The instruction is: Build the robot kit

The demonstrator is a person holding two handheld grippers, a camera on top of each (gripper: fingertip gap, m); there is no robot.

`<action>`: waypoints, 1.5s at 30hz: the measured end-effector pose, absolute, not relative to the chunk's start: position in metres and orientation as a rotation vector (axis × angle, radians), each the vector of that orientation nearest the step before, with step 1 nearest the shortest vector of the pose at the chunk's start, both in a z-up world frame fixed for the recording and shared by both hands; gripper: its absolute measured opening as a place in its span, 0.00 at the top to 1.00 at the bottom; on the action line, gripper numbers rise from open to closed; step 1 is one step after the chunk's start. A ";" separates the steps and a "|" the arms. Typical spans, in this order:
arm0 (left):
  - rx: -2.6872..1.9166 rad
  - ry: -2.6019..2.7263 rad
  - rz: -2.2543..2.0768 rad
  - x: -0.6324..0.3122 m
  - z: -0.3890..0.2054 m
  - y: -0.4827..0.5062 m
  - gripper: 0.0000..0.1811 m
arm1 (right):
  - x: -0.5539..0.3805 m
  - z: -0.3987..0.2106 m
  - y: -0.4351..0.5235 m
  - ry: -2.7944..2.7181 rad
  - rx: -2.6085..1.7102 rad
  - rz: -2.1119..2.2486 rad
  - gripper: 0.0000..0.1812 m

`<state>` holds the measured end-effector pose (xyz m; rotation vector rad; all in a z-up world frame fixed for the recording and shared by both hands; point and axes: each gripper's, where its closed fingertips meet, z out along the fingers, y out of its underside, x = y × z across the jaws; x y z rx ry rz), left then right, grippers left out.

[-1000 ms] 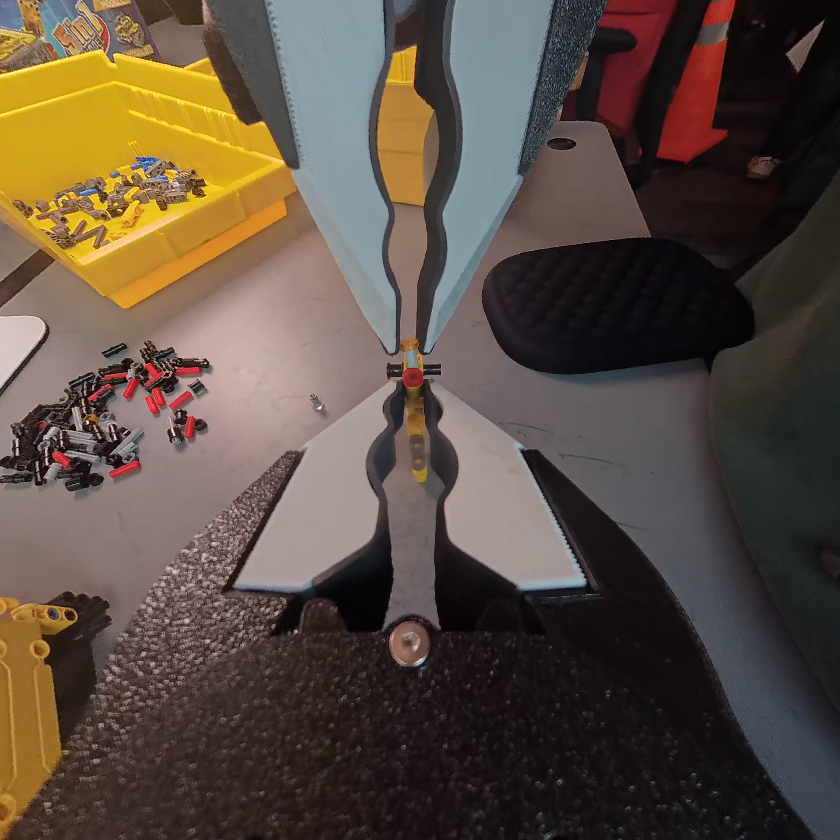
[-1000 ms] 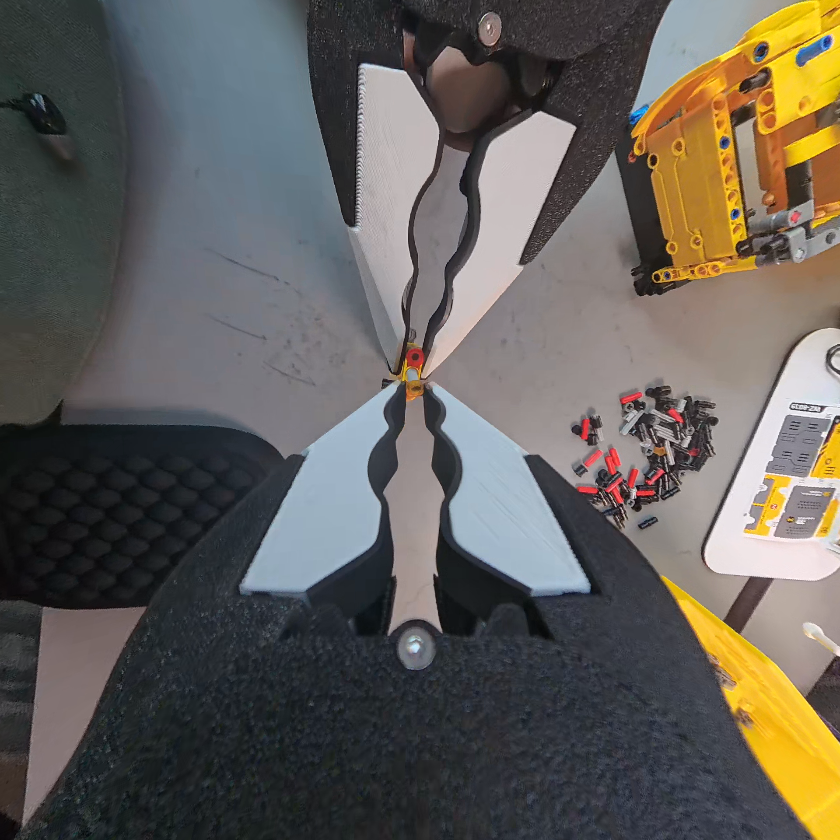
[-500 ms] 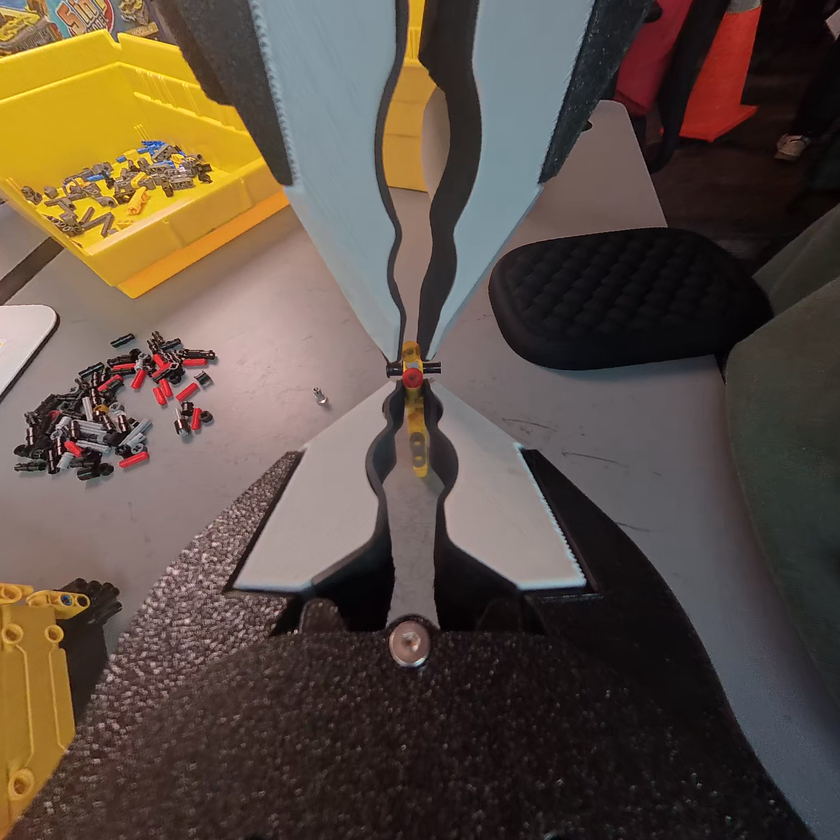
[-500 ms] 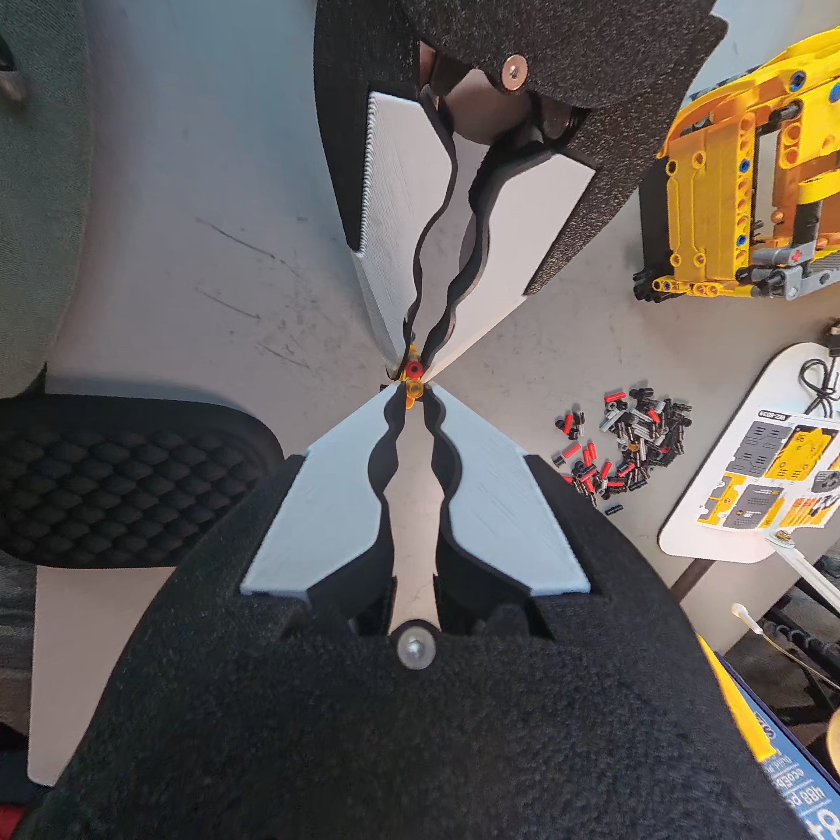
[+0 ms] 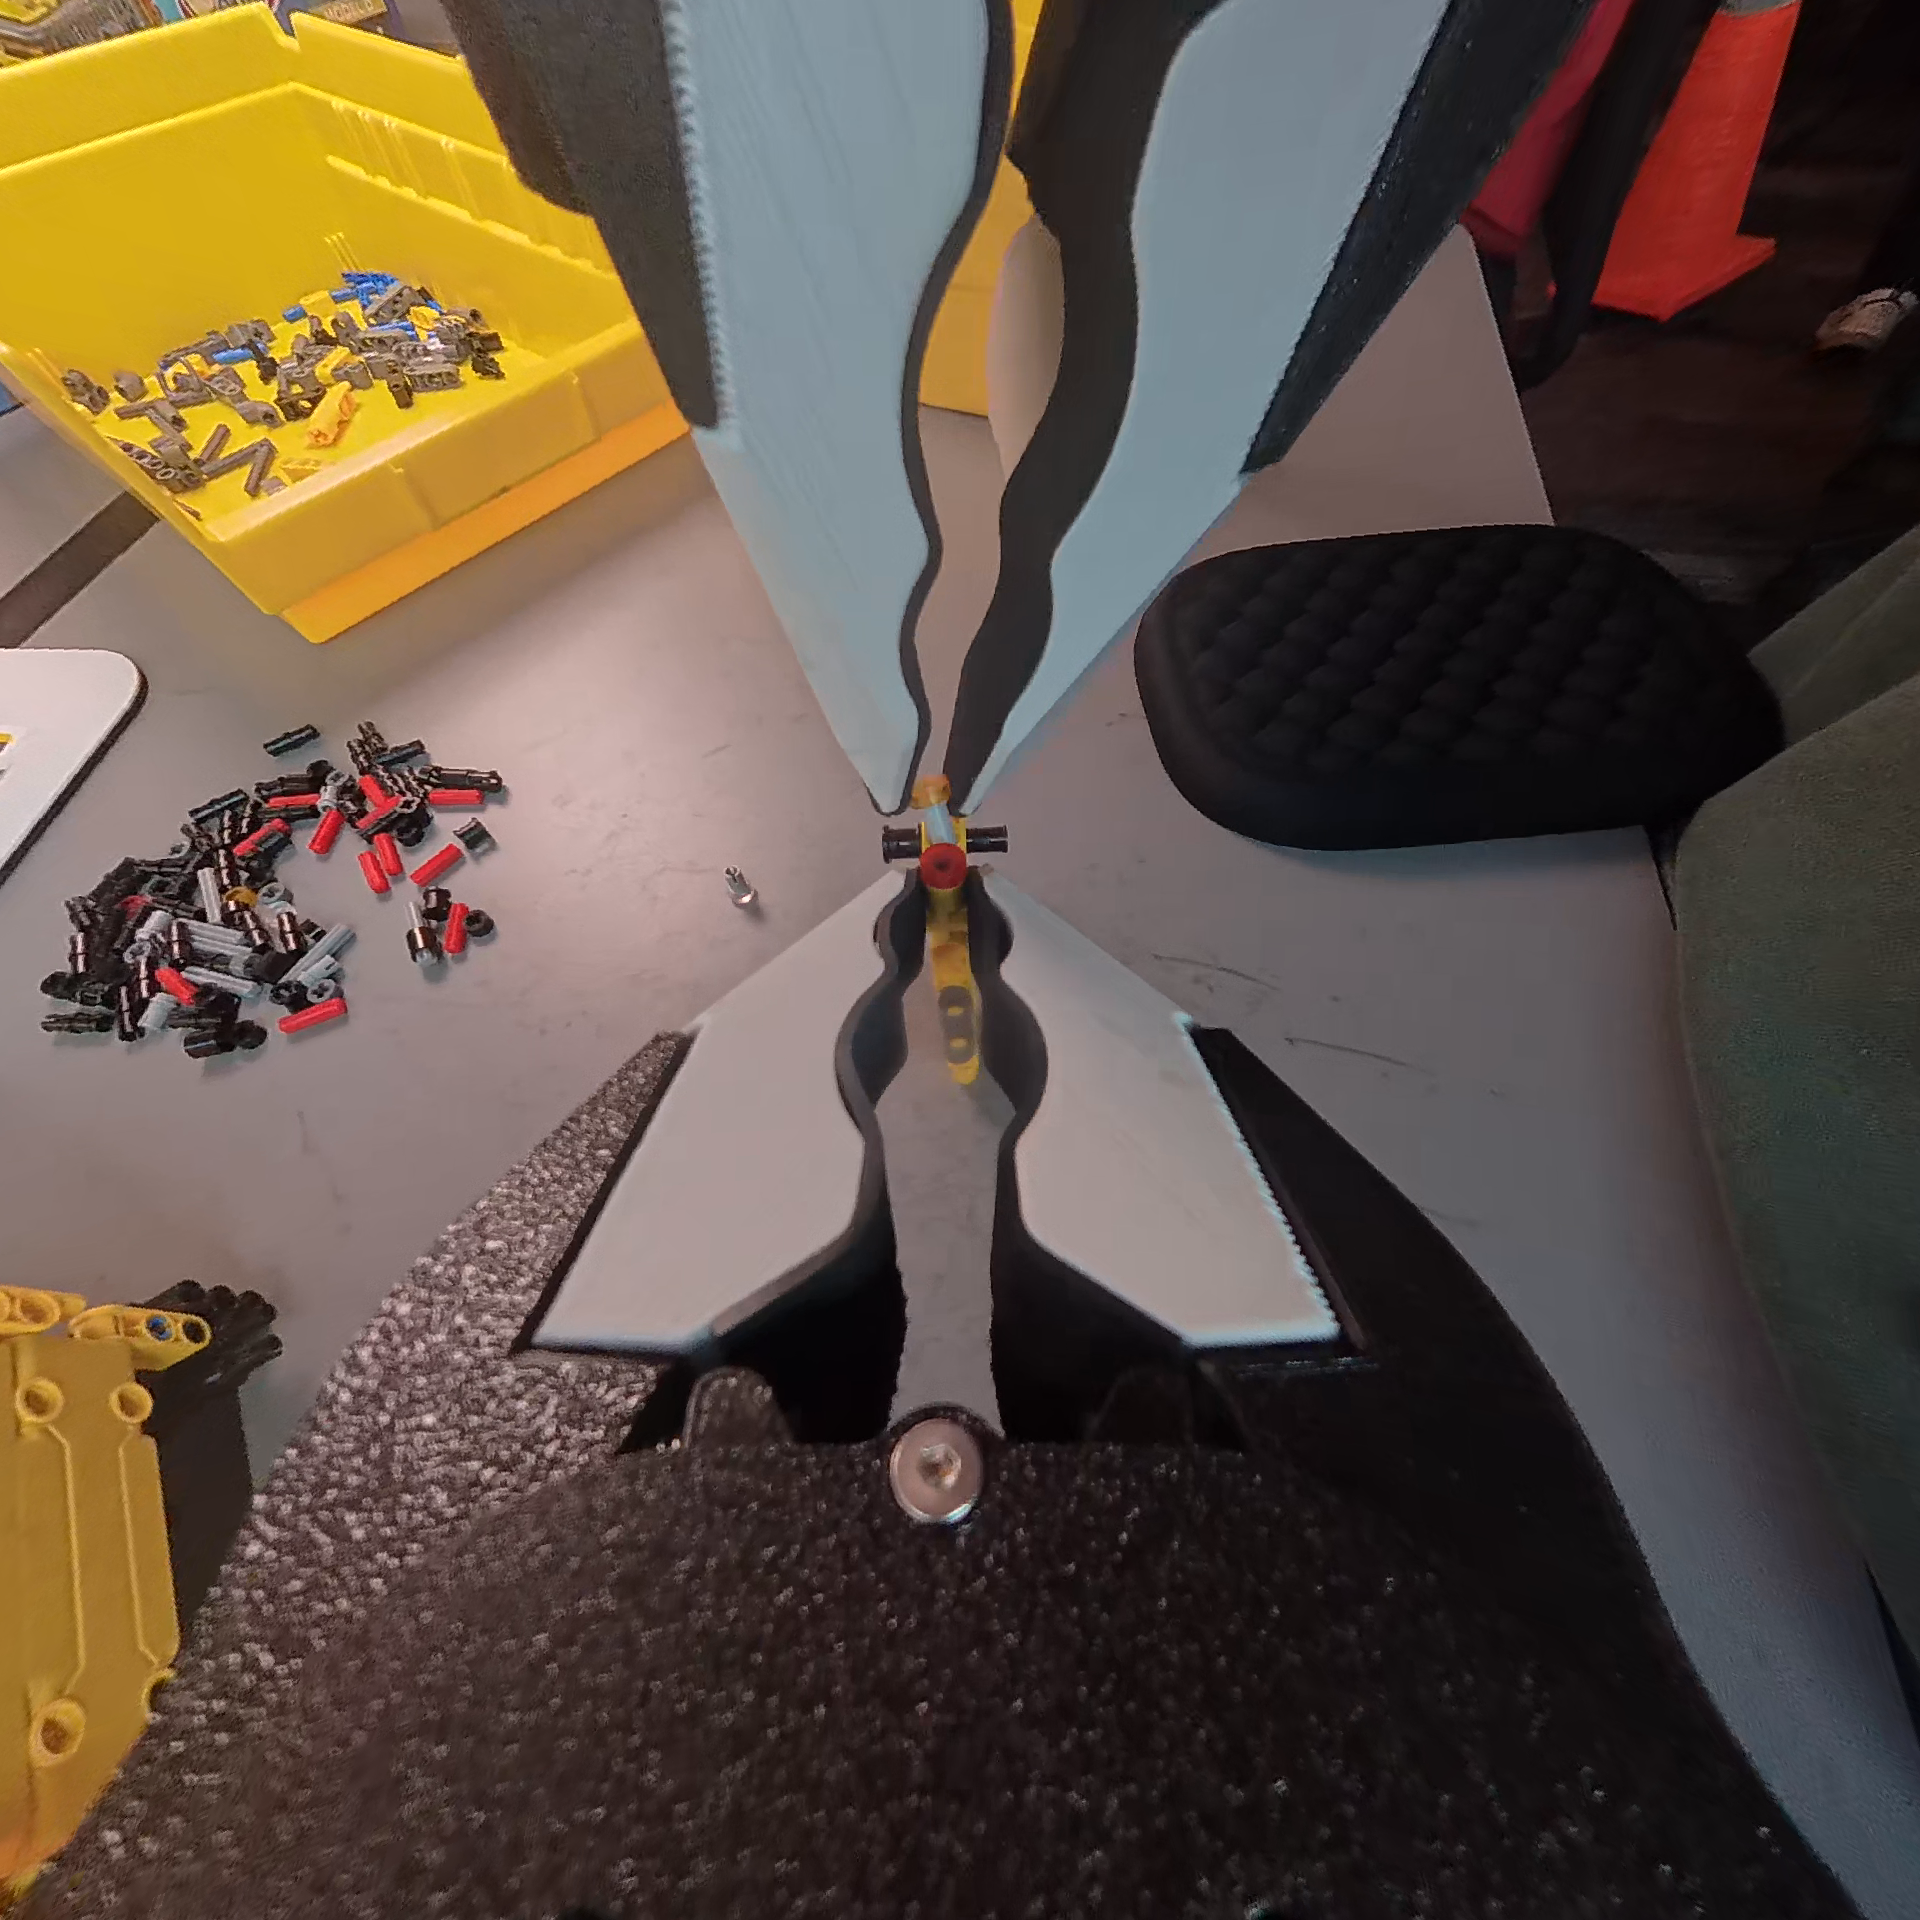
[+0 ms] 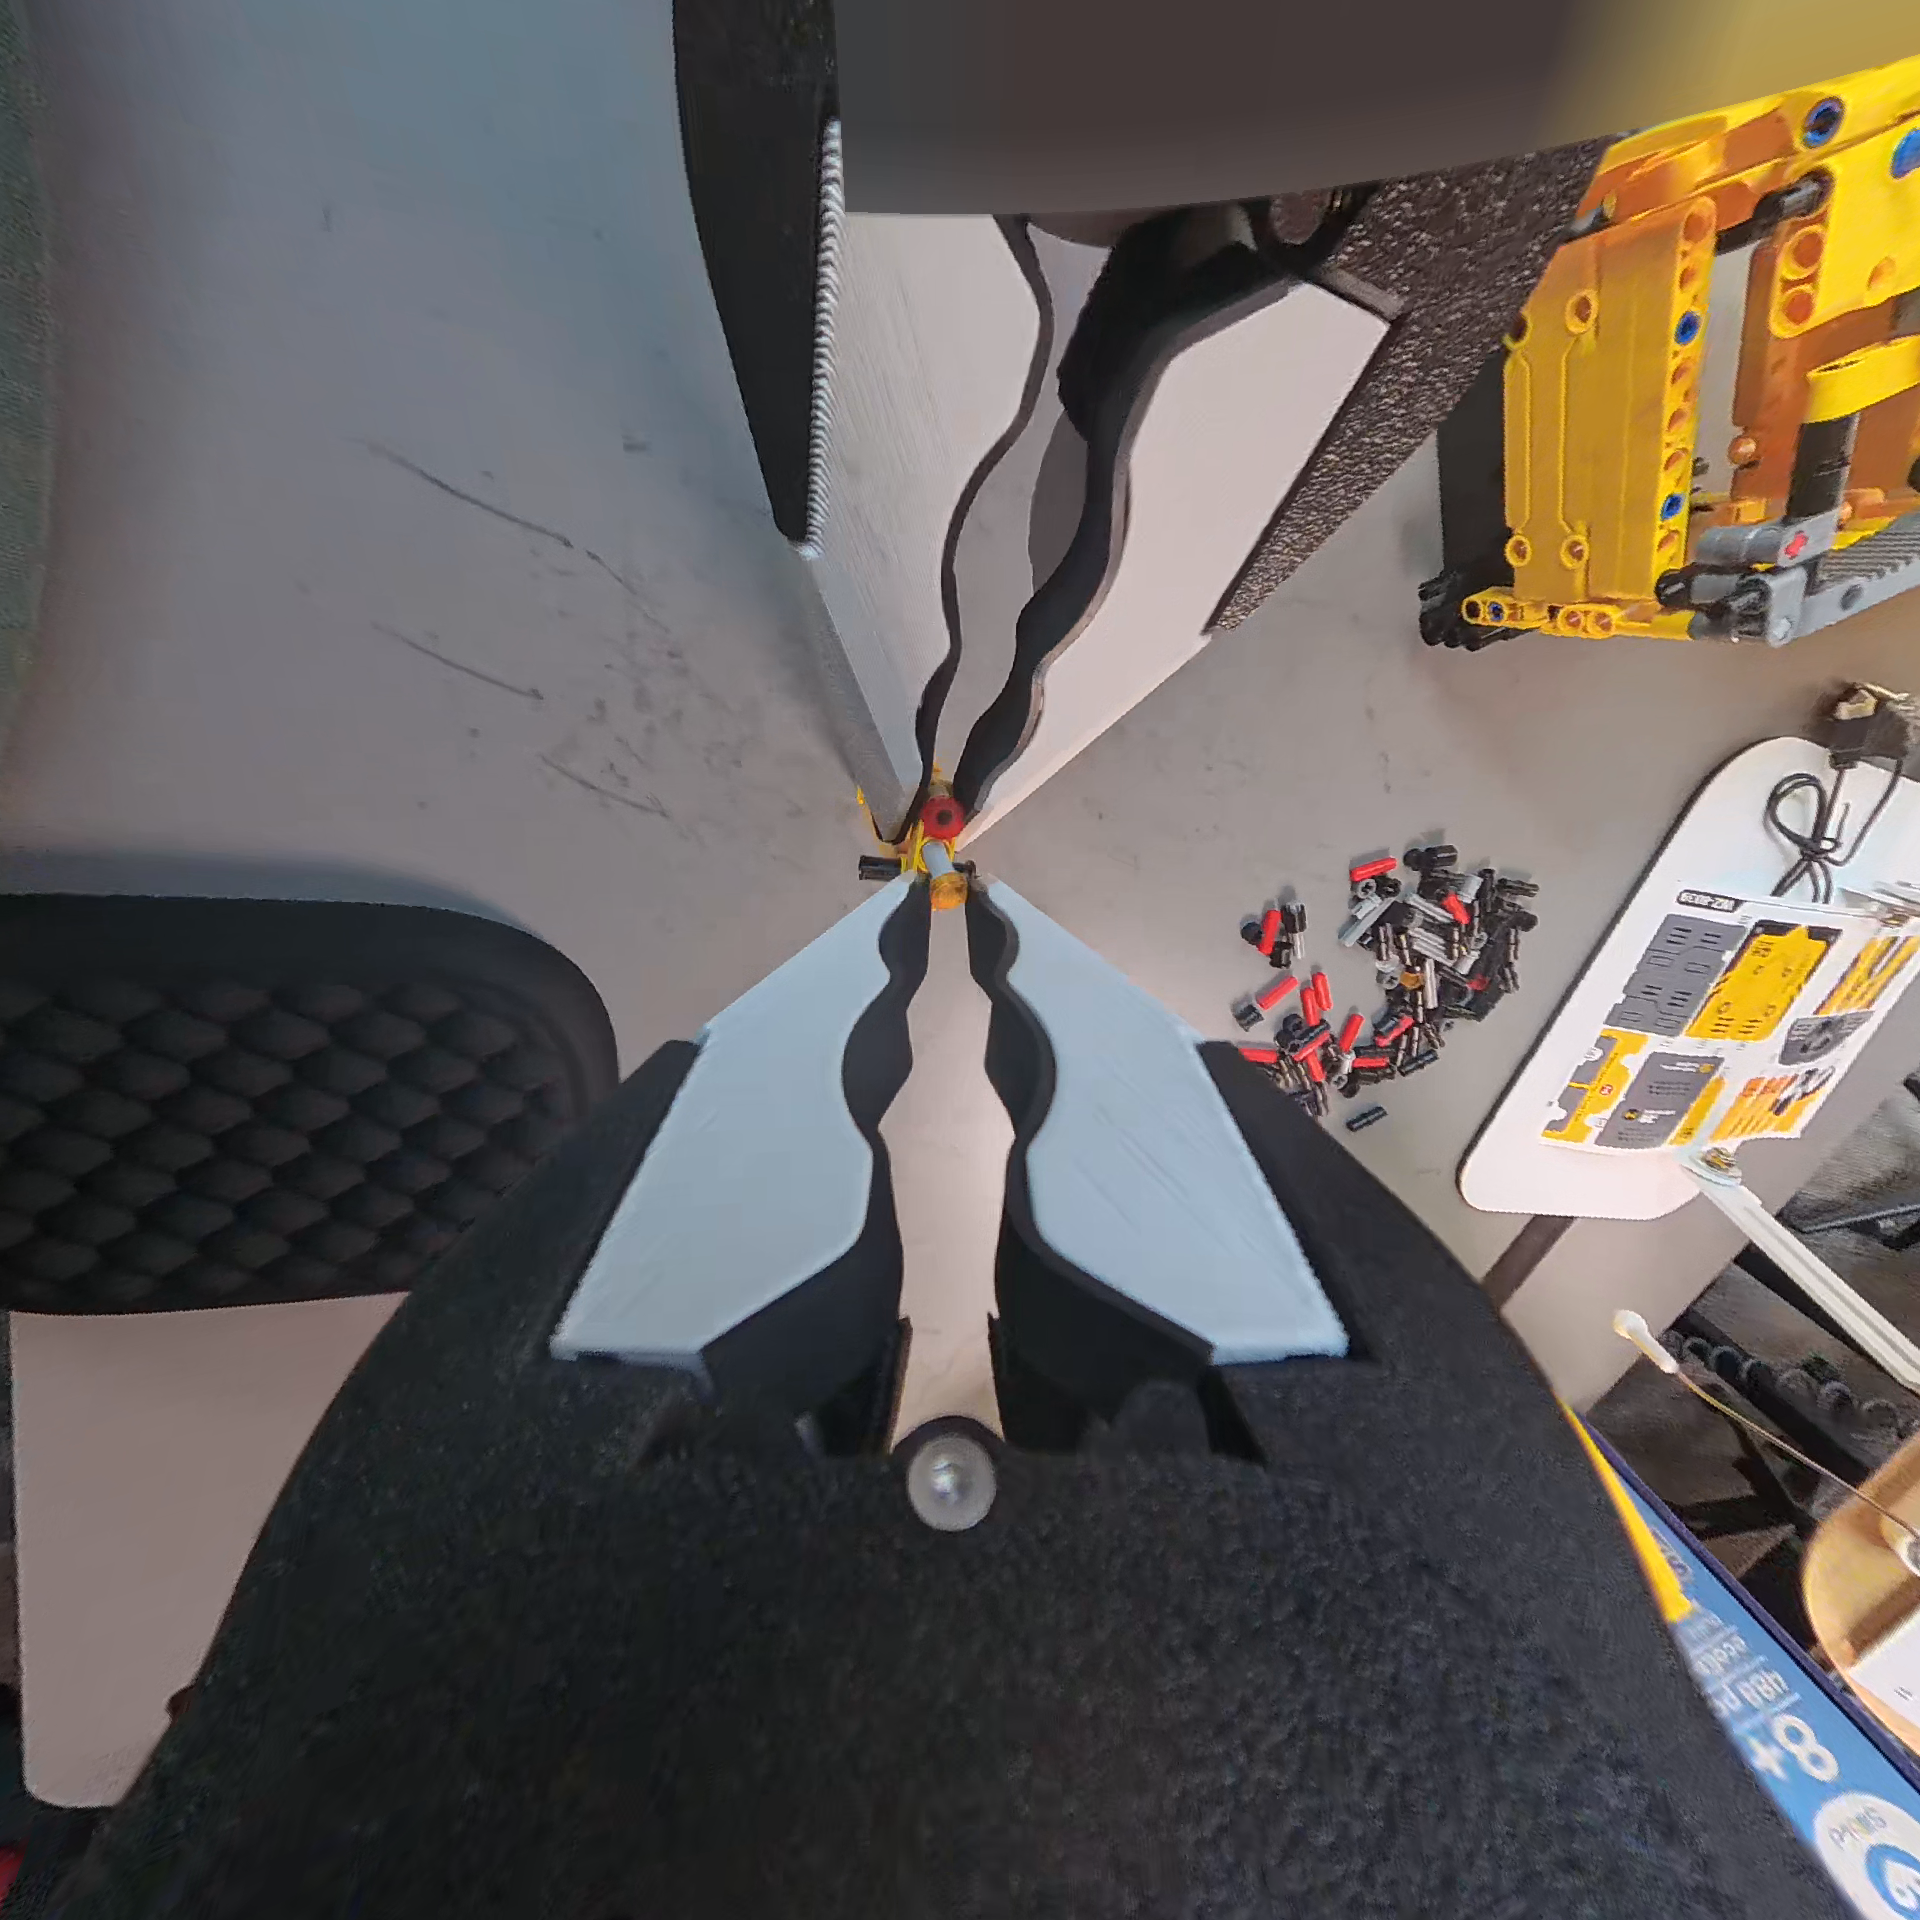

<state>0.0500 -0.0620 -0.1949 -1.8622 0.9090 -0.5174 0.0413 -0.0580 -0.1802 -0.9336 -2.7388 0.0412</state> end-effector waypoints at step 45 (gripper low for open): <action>-1.857 0.894 -0.527 0.052 -0.195 -0.063 0.96 | 0.040 -0.181 -0.064 -2.483 -1.230 0.544 0.91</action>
